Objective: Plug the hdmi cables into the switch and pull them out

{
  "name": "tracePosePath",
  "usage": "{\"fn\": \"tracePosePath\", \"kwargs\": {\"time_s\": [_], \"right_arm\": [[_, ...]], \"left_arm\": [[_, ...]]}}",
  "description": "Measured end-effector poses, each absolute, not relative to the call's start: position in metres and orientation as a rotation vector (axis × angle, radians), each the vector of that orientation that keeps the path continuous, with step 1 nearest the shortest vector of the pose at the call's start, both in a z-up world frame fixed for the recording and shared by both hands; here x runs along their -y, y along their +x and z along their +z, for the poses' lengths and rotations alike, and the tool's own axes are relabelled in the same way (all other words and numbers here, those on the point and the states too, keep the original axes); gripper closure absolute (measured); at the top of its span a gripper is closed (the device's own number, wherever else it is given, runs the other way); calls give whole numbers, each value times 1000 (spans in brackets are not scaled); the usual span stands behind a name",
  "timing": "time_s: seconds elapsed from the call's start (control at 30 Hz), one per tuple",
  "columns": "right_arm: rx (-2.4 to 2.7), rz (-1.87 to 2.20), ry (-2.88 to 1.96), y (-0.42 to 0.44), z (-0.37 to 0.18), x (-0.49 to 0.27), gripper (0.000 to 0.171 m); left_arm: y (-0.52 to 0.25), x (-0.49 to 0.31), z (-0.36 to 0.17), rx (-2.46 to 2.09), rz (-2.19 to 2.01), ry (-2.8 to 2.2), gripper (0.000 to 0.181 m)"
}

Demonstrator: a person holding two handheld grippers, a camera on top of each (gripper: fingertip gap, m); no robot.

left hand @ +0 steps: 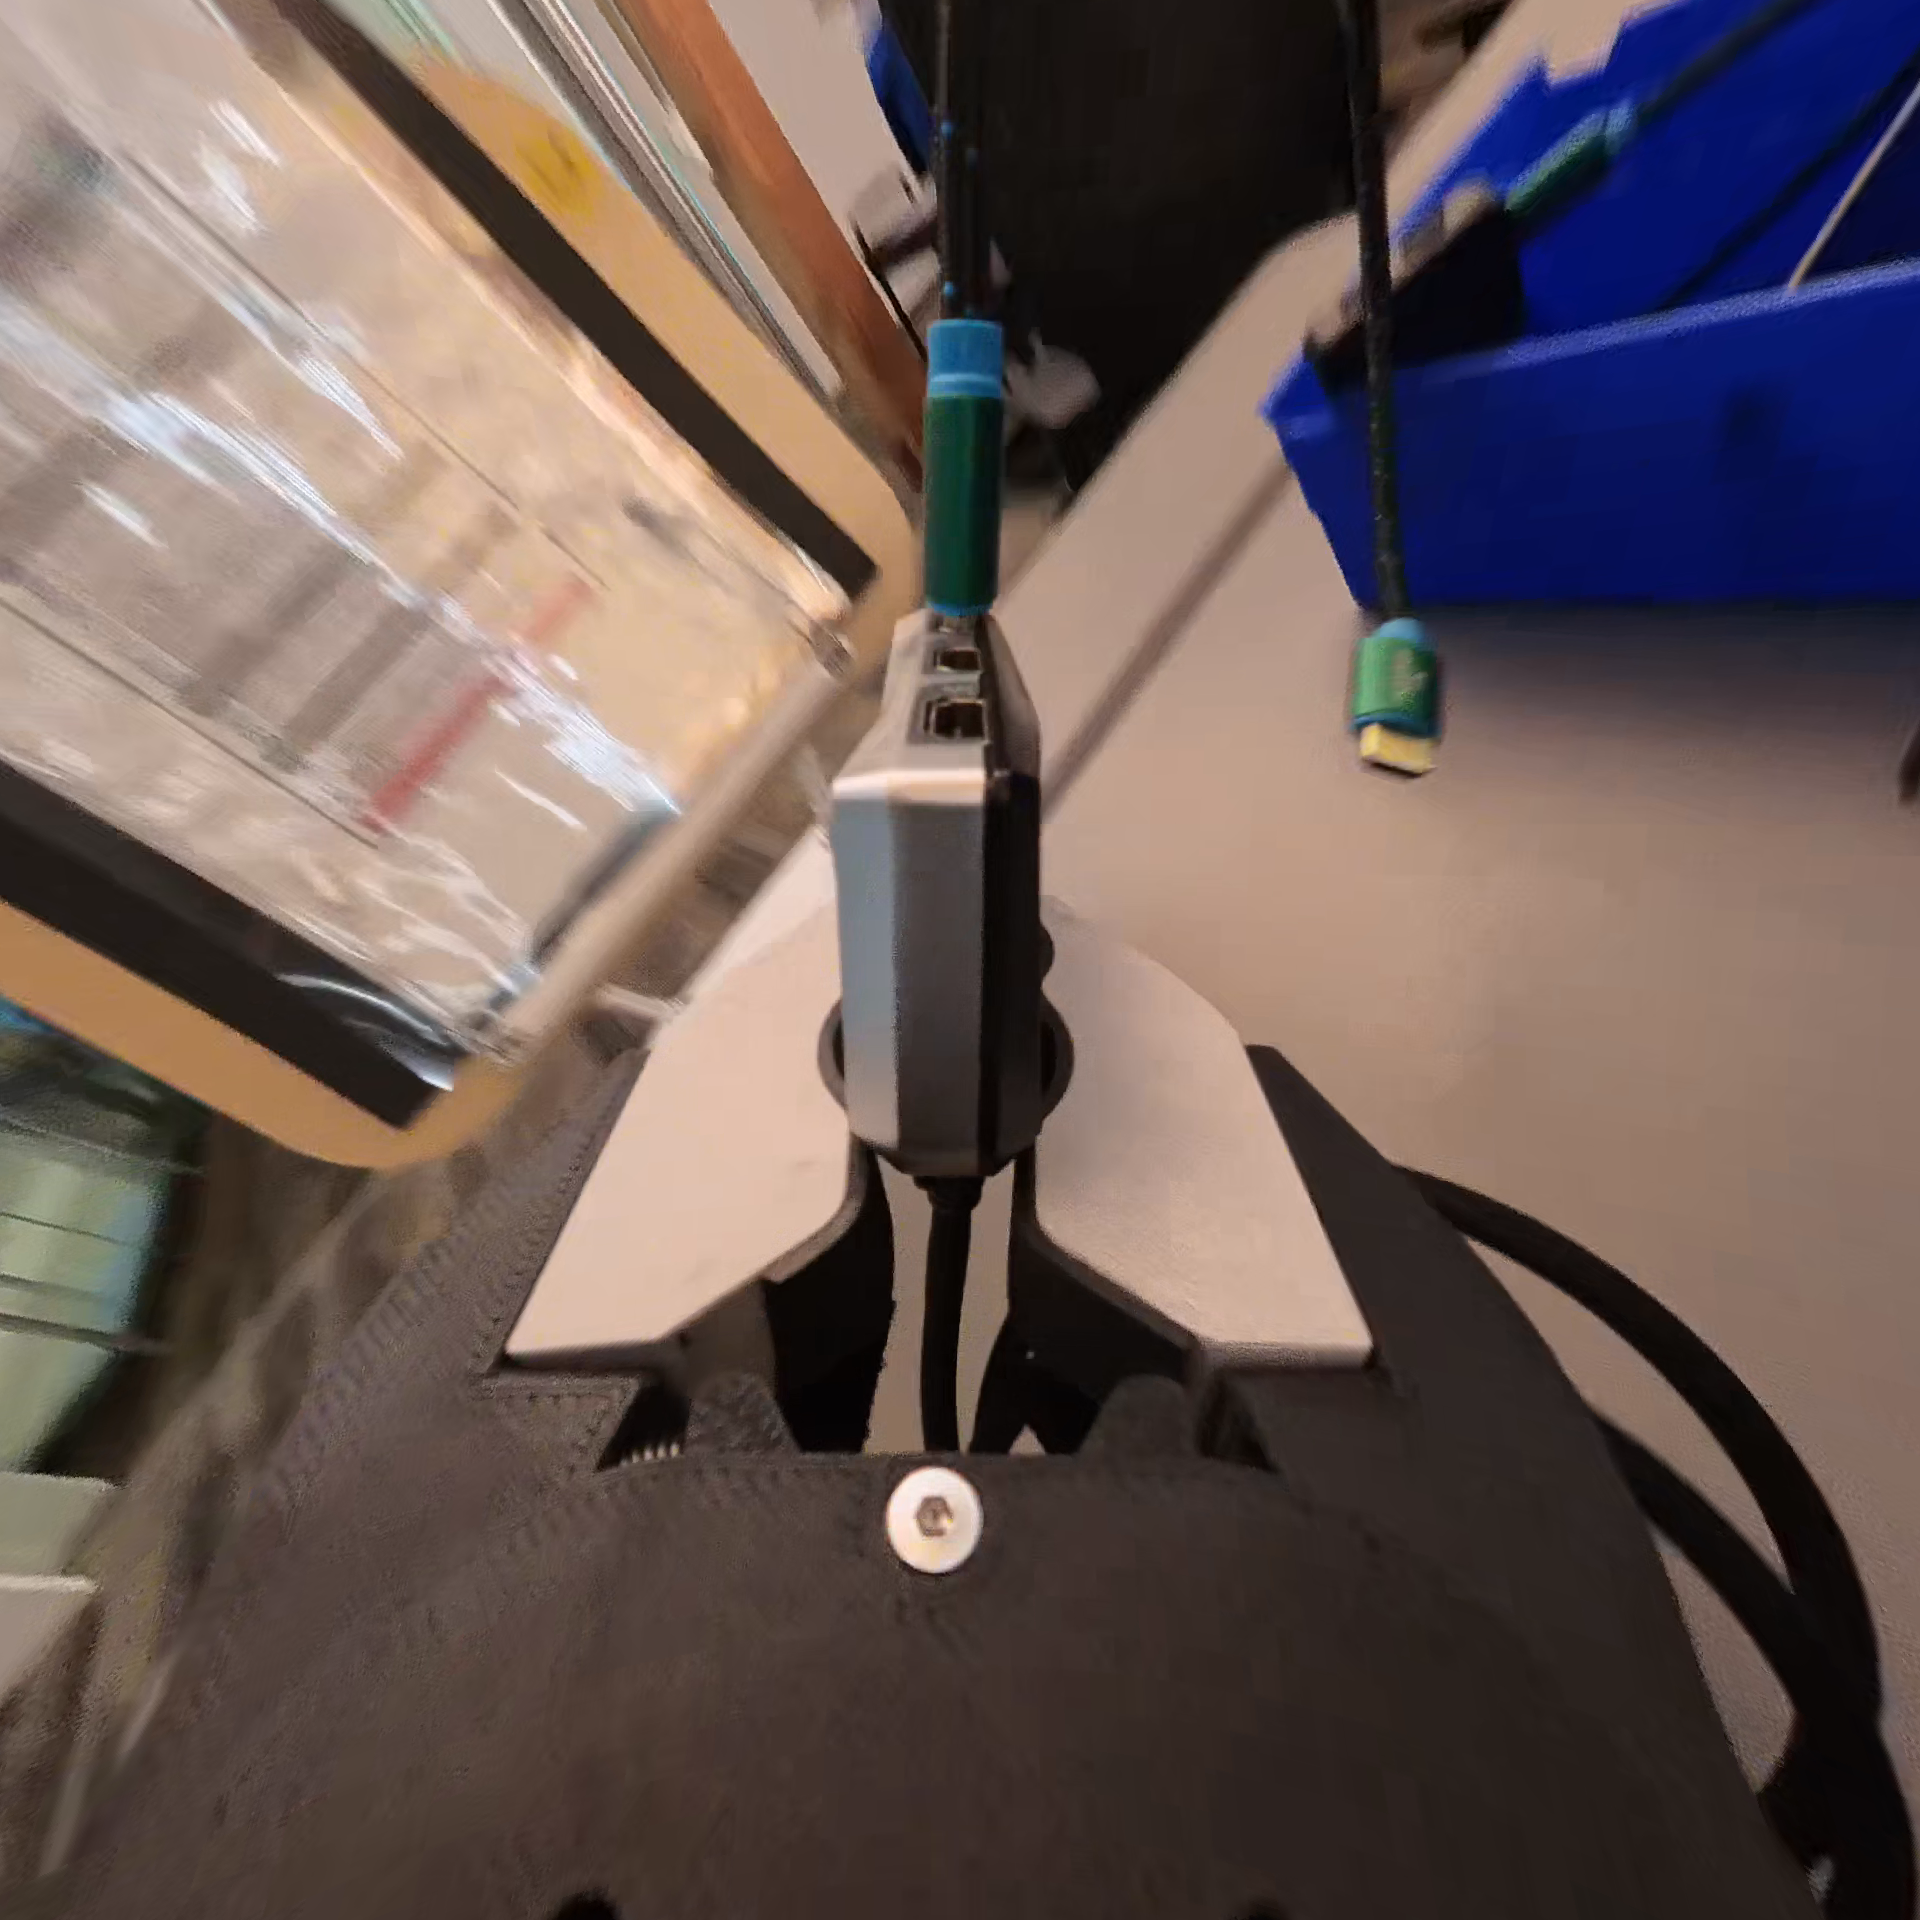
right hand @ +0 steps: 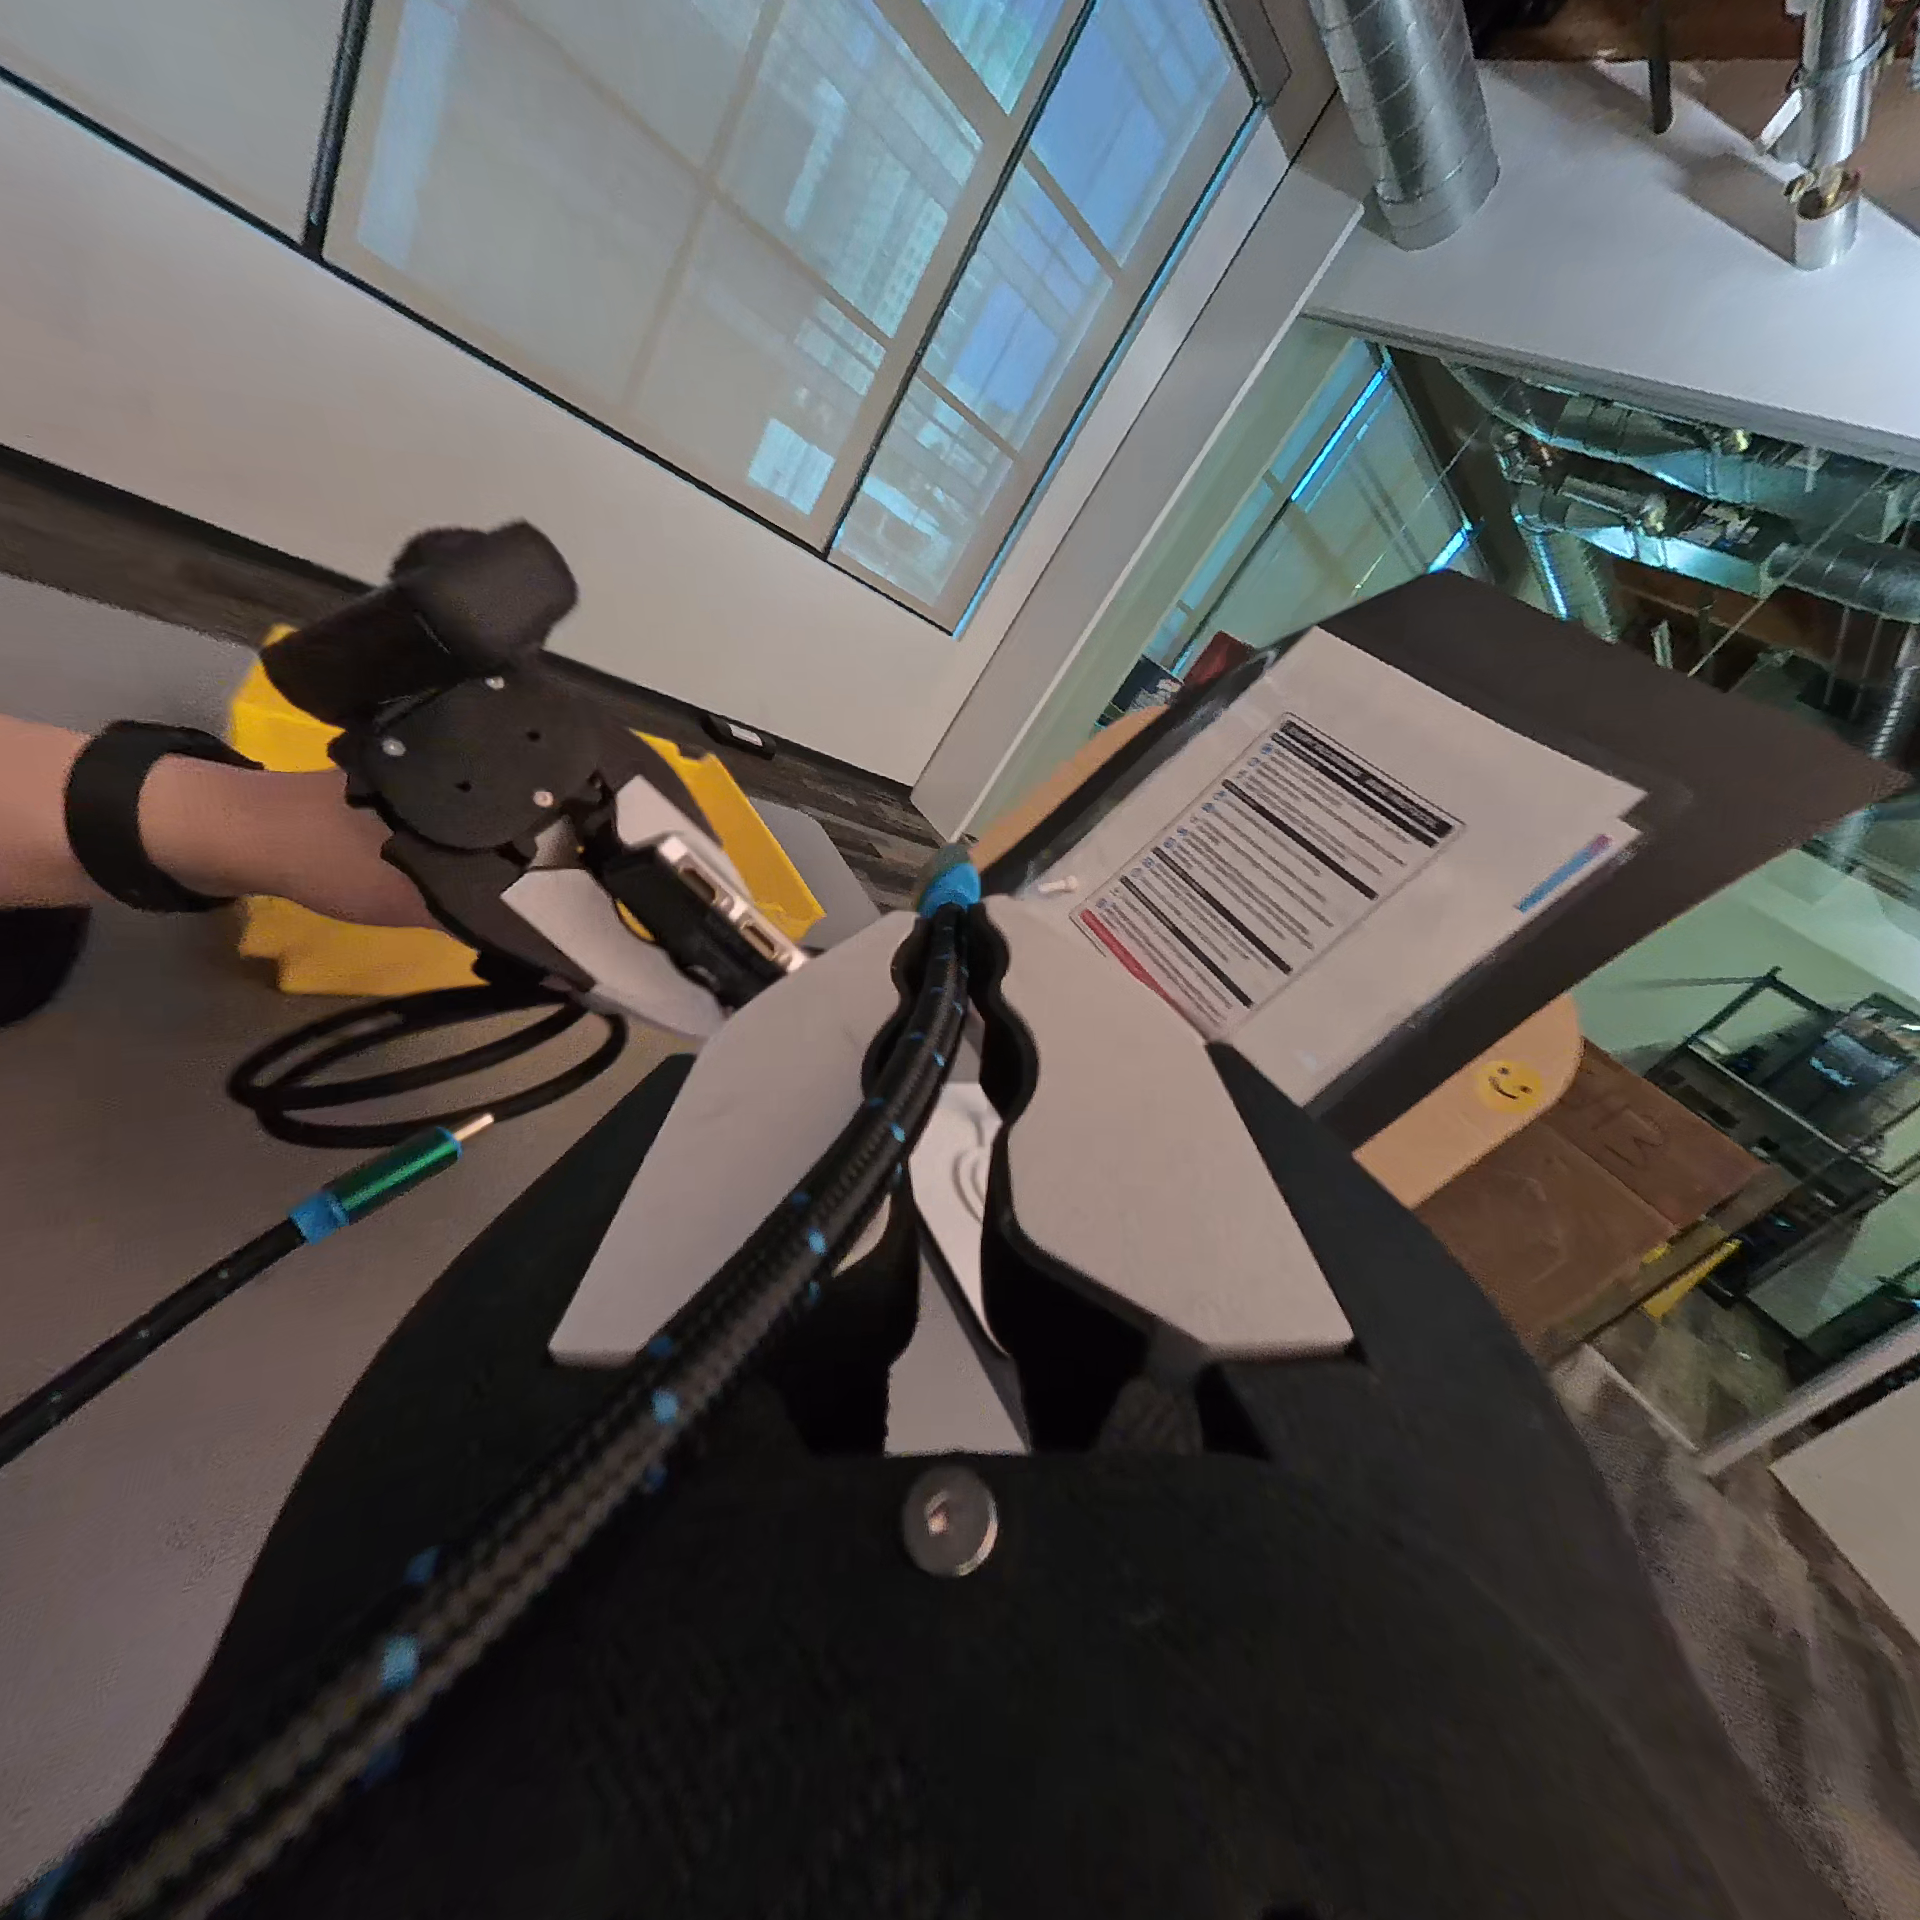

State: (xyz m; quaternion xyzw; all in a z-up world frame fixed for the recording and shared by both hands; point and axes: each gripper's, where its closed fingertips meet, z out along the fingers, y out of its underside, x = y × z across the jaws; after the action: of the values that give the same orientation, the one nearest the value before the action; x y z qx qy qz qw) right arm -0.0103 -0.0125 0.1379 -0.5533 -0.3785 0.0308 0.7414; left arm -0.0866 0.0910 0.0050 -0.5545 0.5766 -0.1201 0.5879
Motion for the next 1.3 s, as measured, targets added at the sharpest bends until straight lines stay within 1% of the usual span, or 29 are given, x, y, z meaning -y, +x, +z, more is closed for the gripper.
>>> {"fn": "tracePosePath", "kwargs": {"time_s": [0.03,0.23,0.33,0.53,0.7,1.0,1.1,1.3], "right_arm": [[827,98,-1209,-17,139,14,164],[836,328,-1167,-70,150,37,164],[830,434,-1181,-89,149,42,164],[768,645,-1231,-107,144,42,164],[741,738,-1249,-108,140,38,164],[728,741,-1290,-102,130,27,164],[739,678,-1331,-98,121,18,164],[725,680,-1379,-85,116,11,164]], "left_arm": [[-90,-88,20,-1316,-262,-1227,159],[-117,-76,80,-1168,-15,-945,159],[-125,-74,92,-1143,100,-888,160],[-131,-67,108,-1072,187,-808,160],[-130,-63,112,-1059,237,-776,159],[-132,-64,113,-1041,217,-786,160],[-134,-70,111,-1037,163,-830,160],[-121,-77,88,-1096,37,-959,159]]}}
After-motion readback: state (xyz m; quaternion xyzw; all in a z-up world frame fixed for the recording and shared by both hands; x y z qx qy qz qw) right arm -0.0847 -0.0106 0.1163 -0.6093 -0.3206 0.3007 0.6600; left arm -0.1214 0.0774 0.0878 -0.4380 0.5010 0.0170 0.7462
